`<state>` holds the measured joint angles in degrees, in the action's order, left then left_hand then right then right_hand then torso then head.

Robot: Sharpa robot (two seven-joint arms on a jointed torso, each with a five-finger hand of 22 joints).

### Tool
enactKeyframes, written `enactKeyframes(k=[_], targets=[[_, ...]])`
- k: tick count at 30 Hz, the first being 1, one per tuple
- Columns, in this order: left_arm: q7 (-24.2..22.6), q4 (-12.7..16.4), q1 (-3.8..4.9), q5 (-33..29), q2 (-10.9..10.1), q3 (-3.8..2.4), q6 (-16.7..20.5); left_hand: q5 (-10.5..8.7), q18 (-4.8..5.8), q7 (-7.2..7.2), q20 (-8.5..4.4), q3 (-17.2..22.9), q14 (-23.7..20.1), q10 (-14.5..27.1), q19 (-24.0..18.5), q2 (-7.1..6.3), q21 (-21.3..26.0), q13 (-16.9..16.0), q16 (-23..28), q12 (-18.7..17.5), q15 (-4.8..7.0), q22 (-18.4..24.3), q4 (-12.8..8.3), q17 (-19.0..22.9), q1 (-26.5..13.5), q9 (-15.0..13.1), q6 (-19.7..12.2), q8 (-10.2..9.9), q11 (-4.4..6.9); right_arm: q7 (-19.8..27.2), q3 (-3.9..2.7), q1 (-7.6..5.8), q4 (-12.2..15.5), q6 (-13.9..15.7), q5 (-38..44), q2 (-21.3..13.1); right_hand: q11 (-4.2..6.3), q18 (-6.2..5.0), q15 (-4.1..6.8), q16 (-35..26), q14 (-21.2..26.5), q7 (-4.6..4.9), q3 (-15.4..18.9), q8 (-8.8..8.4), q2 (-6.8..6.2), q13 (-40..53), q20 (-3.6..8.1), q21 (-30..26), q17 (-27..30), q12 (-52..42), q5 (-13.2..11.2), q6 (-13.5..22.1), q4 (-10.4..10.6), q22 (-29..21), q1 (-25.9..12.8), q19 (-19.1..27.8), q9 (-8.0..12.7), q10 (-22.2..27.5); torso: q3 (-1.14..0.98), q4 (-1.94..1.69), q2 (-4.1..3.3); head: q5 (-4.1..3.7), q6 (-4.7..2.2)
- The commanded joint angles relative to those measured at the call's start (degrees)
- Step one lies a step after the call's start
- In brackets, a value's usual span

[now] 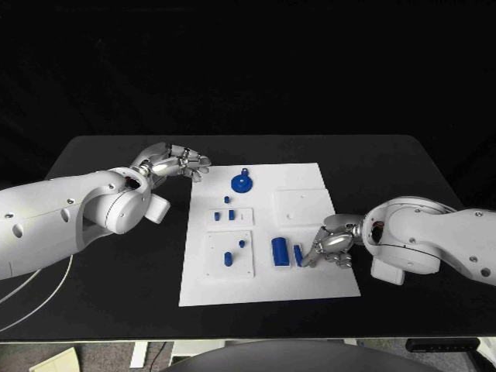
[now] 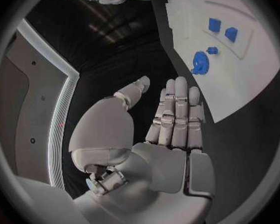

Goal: Assemble the parts on the task board

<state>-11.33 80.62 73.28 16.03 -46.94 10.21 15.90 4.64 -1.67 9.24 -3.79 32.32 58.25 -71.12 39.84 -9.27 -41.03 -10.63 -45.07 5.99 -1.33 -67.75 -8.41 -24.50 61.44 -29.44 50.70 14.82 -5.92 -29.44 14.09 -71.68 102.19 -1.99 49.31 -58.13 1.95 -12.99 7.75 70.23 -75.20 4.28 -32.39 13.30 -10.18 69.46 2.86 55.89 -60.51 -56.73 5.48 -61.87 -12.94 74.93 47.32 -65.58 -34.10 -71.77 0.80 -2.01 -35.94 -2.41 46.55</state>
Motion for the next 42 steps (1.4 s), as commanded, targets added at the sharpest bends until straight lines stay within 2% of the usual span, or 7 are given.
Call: enactKeyframes(k=[1, 21, 22, 23, 26, 30, 42], targets=[[-0.31, 0.08, 0.05, 0.19, 0.06, -0.04, -0.64, 0.23, 0.87, 0.12, -0.49, 0.04, 0.45, 0.37, 0.14, 0.40, 0.23, -0.06, 0.31, -0.23, -0.05, -0.07, 0.27, -0.07, 0.06, 0.08, -0.42, 0.31, 0.15, 0.91, 0.02, 0.06, 0.18, -3.67, 0.98, -0.01, 0.05, -2.01, 0.19, -0.22, 0.12, 0.13, 0.07, 0.36, 0.04, 0.01, 0.07, -0.37, -0.09, 0.25, -0.41, 0.34, -0.46, 0.61, 0.76, -0.05, 0.07, 0.10, 0.01, 0.01, -0.01, -0.06, -0.04], [-0.26, 0.17, 0.05, 0.19, 0.01, -0.04, -0.70, 0.23, 0.87, 0.13, -0.49, 0.05, 0.45, 0.37, 0.15, 0.40, 0.26, -0.07, 0.34, -0.23, -0.05, -0.10, 0.29, -0.12, 0.08, 0.10, -0.44, 0.32, 0.15, 0.52, 0.03, 0.08, -0.60, -2.61, 1.83, 1.10, 0.06, -2.01, 0.16, -0.33, 0.09, 0.11, -0.02, 0.46, 2.49, -0.06, -0.23, -0.60, -0.08, 0.33, -1.61, 0.04, -0.03, 0.53, 0.30, -0.10, 0.30, 0.02, 0.03, -0.07, -0.01, -0.05, 0.17], [-0.25, 0.17, 0.05, 0.19, -0.01, -0.04, -0.70, 0.23, 0.87, 0.13, -0.49, 0.05, 0.45, 0.37, 0.16, 0.41, 0.26, -0.07, 0.34, -0.23, -0.05, -0.10, 0.30, -0.12, 0.07, 0.10, -0.44, 0.32, 0.15, 0.51, 0.03, 0.08, -0.67, -2.48, 1.86, 1.21, 0.06, -2.01, 0.14, -0.36, 0.09, 0.11, -0.04, 0.48, 3.86, -0.08, -0.34, -0.66, -0.06, 0.35, -1.77, -0.06, 1.19, 0.48, -0.86, -0.13, 0.33, -0.01, 0.03, -0.07, -0.01, -0.05, 0.17], [-0.24, 0.17, 0.05, 0.19, -0.03, -0.04, -0.67, 0.23, 0.87, 0.13, -0.49, 0.05, 0.45, 0.37, 0.16, 0.40, 0.26, -0.07, 0.34, -0.23, -0.05, -0.11, 0.30, -0.12, 0.07, 0.10, -0.44, 0.32, 0.15, 0.51, 0.03, 0.09, -0.75, -2.50, 1.86, 1.38, 0.11, -2.01, 0.17, -0.36, 0.08, 0.08, -0.29, 0.49, 4.09, -0.08, -0.30, -0.69, -0.07, 0.34, -1.99, -0.09, 1.38, 0.48, -0.85, -0.11, 0.37, -0.04, 0.03, -0.07, -0.01, -0.05, 0.17], [-0.26, 0.09, 0.05, 0.20, 0.05, -0.04, -0.67, 0.22, 0.87, 0.13, -0.48, 0.04, 0.45, 0.37, 0.16, 0.41, 0.27, -0.07, 0.35, -0.23, -0.05, -0.11, 0.32, -0.13, 0.06, 0.10, -0.44, 0.32, 0.15, 0.53, 0.03, 0.10, -0.78, -2.63, 1.97, 1.73, 0.23, -2.01, 0.33, -0.37, 0.07, -0.04, -4.07, 0.52, 4.97, -0.09, -0.11, -0.82, -0.10, 0.38, -2.64, -0.20, 4.76, 0.46, -0.85, -0.17, 0.50, -0.10, 0.01, -0.04, -0.02, -0.06, 0.21], [-0.25, 0.03, 0.04, 0.20, 0.13, -0.03, -0.72, 0.22, 0.88, 0.14, -0.48, 0.04, 0.46, 0.37, 0.16, 0.42, 0.28, -0.07, 0.36, -0.23, -0.05, -0.12, 0.34, -0.14, 0.04, 0.11, -0.45, 0.32, 0.15, 0.57, 0.03, 0.15, -0.89, -2.66, 2.37, 2.03, 0.23, -2.01, 0.32, -0.32, 0.08, -0.06, -7.88, 0.64, 5.89, -0.01, -0.03, -0.65, -0.16, 0.32, -2.65, -0.26, 6.05, 0.67, 0.49, -0.17, 0.49, -0.13, 0.02, -0.03, -0.03, -0.06, 0.26], [-0.19, 0.04, 0.04, 0.20, 0.10, -0.03, -0.66, 0.23, 0.88, 0.14, -0.48, 0.05, 0.46, 0.38, 0.17, 0.45, 0.29, -0.07, 0.38, -0.23, -0.05, -0.14, 0.38, -0.17, 0.04, 0.12, -0.46, 0.33, 0.15, 0.25, 0.03, 0.17, -0.90, -3.13, 2.74, 2.16, 0.18, -2.01, 0.24, -0.25, 0.03, -0.02, -12.44, 0.92, 6.02, 0.08, -0.17, -0.27, -0.20, 0.23, -2.67, -0.32, 5.57, 0.93, 2.33, -0.15, 0.39, -0.24, 0.03, -0.06, 0.01, 0.00, 0.32]])
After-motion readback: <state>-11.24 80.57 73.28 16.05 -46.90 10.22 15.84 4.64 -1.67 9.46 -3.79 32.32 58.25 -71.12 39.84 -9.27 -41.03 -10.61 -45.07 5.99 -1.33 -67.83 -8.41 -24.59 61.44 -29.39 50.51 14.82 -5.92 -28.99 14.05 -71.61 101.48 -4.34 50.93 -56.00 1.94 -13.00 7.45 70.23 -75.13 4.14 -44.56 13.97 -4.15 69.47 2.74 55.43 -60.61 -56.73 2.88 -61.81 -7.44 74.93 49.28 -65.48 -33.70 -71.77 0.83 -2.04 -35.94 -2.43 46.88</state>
